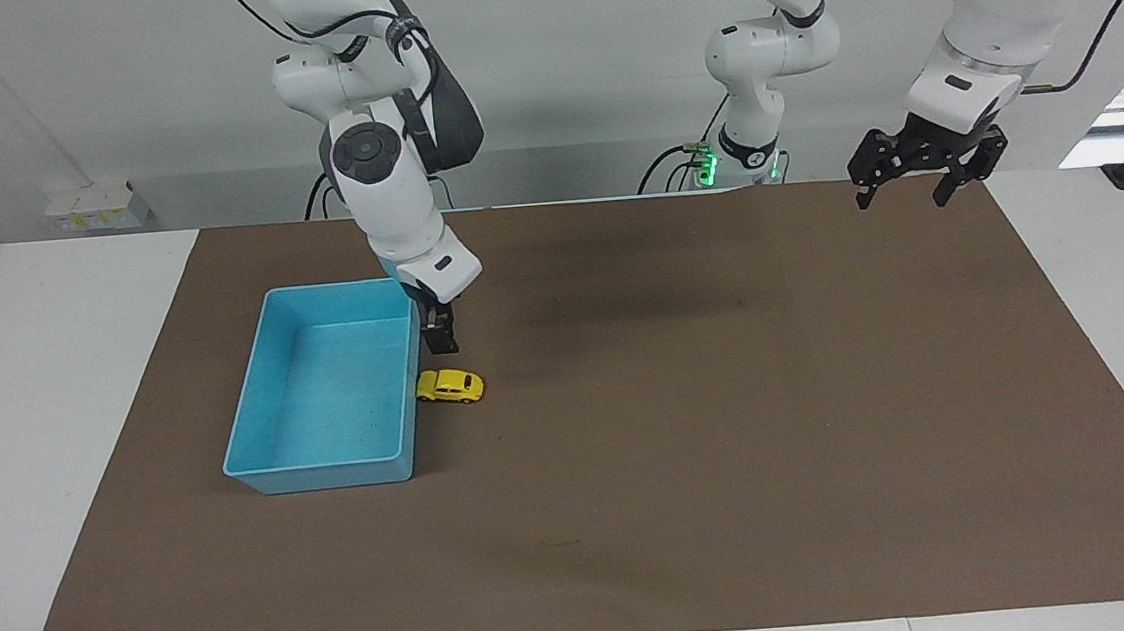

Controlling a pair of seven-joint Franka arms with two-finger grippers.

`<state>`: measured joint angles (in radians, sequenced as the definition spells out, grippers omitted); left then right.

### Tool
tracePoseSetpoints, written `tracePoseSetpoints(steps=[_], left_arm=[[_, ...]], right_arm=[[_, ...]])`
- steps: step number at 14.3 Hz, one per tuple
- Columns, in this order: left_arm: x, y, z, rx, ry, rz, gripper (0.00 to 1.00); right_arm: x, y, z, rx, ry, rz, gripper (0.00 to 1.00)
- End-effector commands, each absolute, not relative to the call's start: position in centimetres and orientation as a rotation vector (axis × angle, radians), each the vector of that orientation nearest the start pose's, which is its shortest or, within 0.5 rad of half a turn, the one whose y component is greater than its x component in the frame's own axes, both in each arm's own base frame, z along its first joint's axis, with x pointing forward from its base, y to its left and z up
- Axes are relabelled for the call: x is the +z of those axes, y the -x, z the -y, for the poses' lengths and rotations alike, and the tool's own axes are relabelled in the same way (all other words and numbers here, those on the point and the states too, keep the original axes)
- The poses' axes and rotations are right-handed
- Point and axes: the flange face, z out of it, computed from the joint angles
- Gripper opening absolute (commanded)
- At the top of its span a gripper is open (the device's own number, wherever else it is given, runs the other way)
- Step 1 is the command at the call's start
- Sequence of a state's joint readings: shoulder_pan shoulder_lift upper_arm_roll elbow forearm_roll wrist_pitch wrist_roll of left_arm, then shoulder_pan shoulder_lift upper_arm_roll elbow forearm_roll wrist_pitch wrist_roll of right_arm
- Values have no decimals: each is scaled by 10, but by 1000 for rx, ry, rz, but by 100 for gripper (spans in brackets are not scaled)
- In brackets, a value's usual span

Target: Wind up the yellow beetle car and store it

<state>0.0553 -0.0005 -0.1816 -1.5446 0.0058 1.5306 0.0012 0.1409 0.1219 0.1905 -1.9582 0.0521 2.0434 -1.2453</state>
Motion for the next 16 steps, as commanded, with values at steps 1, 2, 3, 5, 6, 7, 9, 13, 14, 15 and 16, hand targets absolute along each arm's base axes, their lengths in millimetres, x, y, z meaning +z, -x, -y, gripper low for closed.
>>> tracePoseSetpoints(steps=[1,2,3,5,6,7,9,13,14,15,16], left_arm=[[640,-541,69,27,3140,-191,100],[639,-541,69,25,3141,-189,100],[638,-540,70,30,3140,-181,100],[640,-538,65,34,3139,-181,100],[640,-538,65,35,3139,-179,100],[642,-538,62,30,3139,-169,100],[642,-539,54,30,3140,-143,100],[642,-540,49,30,3141,-131,100],[642,-540,49,30,3141,-131,100],[642,-540,49,30,3141,-128,100],[642,-540,49,30,3141,-131,100]], right_arm=[[395,-529,-183,4,2169,2208,100],[382,-527,-181,14,2170,2217,100],[368,-522,-179,15,2170,2236,100],[349,-514,-174,4,2176,2254,100],[344,-516,-169,9,2182,2257,100],[336,-519,-165,22,2190,2259,100],[325,-524,-159,6,2208,2258,100],[318,-533,-155,-52,2264,2221,100],[315,-534,-154,-54,2270,2213,100],[313,-536,-156,-77,2274,2216,100],[305,-538,-156,-91,2284,2205,100]])
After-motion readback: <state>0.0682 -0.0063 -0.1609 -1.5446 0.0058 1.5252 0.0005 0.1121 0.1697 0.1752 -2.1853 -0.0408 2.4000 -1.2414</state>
